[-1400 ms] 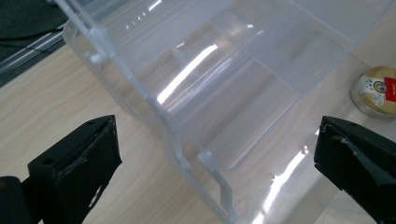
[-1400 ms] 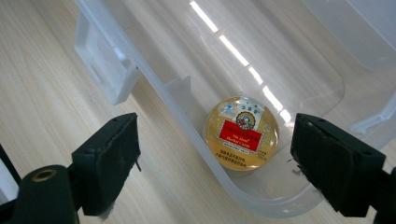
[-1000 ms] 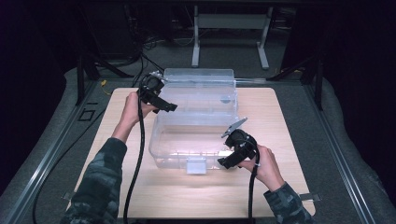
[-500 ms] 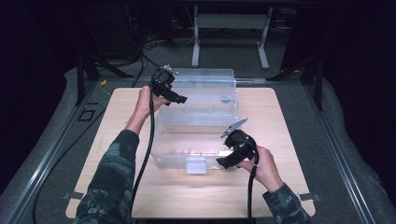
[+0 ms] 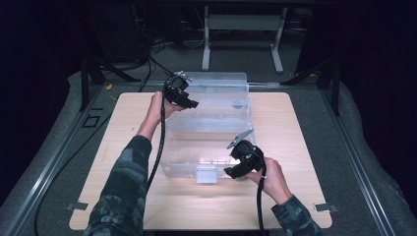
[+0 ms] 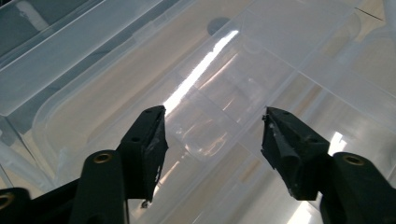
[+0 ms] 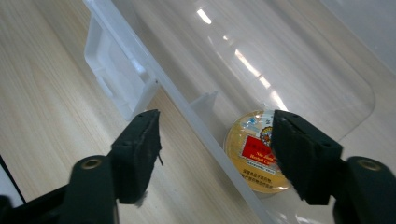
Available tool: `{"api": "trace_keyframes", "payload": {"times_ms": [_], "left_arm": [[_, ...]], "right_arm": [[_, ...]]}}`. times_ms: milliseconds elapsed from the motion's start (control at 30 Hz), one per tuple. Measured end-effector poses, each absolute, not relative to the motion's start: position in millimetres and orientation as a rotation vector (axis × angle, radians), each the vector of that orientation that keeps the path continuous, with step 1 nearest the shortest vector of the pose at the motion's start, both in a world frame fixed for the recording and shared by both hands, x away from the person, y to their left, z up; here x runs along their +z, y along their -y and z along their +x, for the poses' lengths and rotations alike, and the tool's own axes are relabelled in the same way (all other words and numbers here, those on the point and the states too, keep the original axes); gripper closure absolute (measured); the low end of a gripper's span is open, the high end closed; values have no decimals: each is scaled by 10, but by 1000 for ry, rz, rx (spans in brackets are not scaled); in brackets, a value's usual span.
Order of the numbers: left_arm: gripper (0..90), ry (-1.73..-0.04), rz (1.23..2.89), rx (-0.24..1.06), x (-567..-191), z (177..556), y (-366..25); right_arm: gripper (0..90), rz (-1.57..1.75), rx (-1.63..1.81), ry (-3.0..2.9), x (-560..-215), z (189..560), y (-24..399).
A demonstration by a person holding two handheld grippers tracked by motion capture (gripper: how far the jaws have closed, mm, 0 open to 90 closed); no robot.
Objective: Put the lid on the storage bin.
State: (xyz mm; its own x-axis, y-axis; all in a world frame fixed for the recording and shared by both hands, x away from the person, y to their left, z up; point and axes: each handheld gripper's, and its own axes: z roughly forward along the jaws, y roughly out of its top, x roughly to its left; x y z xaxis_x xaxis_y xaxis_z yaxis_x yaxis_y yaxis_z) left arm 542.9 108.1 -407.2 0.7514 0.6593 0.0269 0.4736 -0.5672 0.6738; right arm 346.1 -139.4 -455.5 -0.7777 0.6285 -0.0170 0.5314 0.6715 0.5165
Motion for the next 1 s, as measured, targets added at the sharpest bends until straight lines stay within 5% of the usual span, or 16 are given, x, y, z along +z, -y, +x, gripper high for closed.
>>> {"api": "trace_keyframes", "payload": {"times_ms": [400, 1000], "left_arm": [[607, -852, 2268, 313, -4064, 5398, -1090], [679, -874, 2295, 317, -4045, 5360, -1039]], "right_arm": [[614, 938, 730, -2700, -4627, 3448, 1300], [625, 922, 746, -2650, -4690, 3416, 1294]]}}
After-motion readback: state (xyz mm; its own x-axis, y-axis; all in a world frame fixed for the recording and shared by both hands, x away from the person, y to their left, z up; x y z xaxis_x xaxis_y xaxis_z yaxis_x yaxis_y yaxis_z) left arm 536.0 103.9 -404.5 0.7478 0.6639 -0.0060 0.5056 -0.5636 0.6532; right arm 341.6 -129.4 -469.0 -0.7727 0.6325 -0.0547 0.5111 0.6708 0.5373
